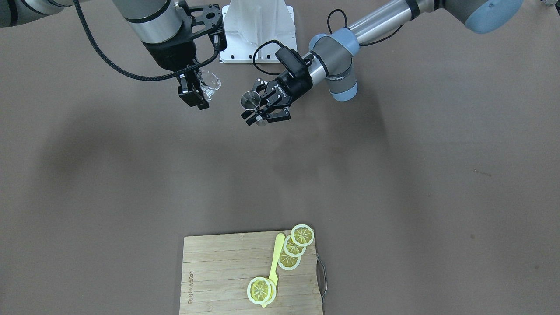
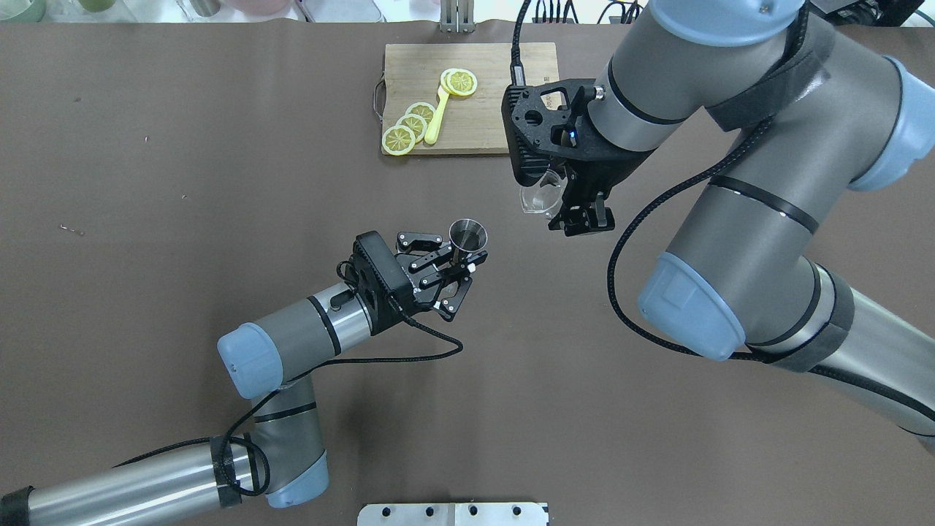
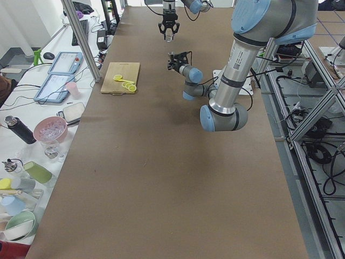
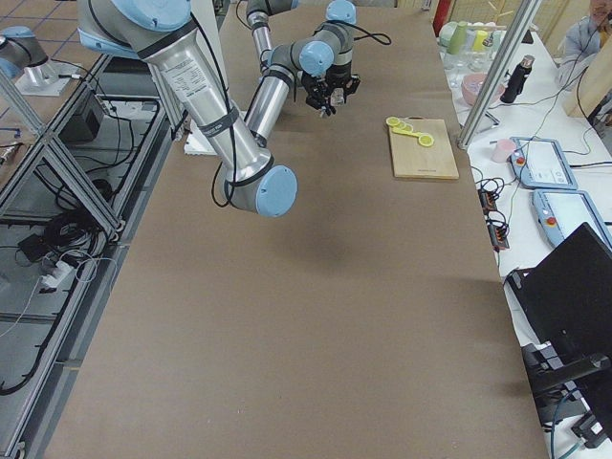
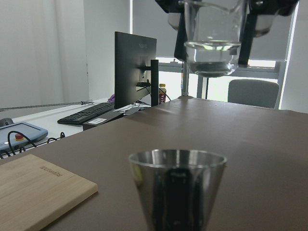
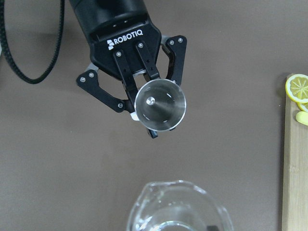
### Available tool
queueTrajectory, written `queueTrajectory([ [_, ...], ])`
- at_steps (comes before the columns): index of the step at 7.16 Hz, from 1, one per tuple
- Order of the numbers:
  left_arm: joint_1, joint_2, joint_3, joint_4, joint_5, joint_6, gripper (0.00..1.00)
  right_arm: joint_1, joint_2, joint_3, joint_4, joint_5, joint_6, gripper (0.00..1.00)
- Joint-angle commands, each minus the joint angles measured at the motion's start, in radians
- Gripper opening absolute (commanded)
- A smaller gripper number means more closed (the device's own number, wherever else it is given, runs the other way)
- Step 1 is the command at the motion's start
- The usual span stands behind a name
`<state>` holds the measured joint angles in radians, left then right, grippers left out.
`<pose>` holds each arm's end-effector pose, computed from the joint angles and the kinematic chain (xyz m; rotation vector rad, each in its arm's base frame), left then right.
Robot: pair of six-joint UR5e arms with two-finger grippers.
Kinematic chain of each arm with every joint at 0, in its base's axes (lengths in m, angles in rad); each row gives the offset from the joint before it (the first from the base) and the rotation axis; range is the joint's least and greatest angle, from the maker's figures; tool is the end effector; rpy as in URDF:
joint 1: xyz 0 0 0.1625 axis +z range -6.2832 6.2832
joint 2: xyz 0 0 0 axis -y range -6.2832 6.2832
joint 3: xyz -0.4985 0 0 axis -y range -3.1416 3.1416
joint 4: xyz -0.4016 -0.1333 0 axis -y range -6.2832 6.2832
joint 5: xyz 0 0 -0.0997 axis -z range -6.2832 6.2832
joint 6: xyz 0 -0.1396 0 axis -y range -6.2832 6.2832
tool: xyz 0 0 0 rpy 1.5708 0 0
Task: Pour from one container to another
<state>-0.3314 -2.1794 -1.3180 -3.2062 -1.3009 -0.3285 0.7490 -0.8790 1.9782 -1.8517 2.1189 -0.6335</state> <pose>0.6476 -0.4032 0.2857 1.5265 1.2757 0.3235 -0.4389 -0.4907 0.1973 0.8339 -0.6598 -1.5559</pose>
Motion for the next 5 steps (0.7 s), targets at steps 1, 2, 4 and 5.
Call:
queueTrajectory([
  [1,0.002,0.000,0.002,0.003,0.002,0.006,0.00,-0.025,0.017,-0.001,-0.049,-0.049,0.018,0.00],
  [2,0.002,-0.003,0.000,0.029,0.002,0.006,0.00,-0.040,0.023,-0.002,-0.063,-0.074,0.041,0.00],
  [4,0.000,-0.006,-0.001,0.028,0.002,0.006,0.00,-0.069,0.031,-0.009,-0.084,-0.114,0.052,0.00],
  [5,0.000,-0.006,-0.001,0.029,0.003,0.006,0.00,-0.075,0.035,-0.010,-0.105,-0.129,0.052,0.00],
])
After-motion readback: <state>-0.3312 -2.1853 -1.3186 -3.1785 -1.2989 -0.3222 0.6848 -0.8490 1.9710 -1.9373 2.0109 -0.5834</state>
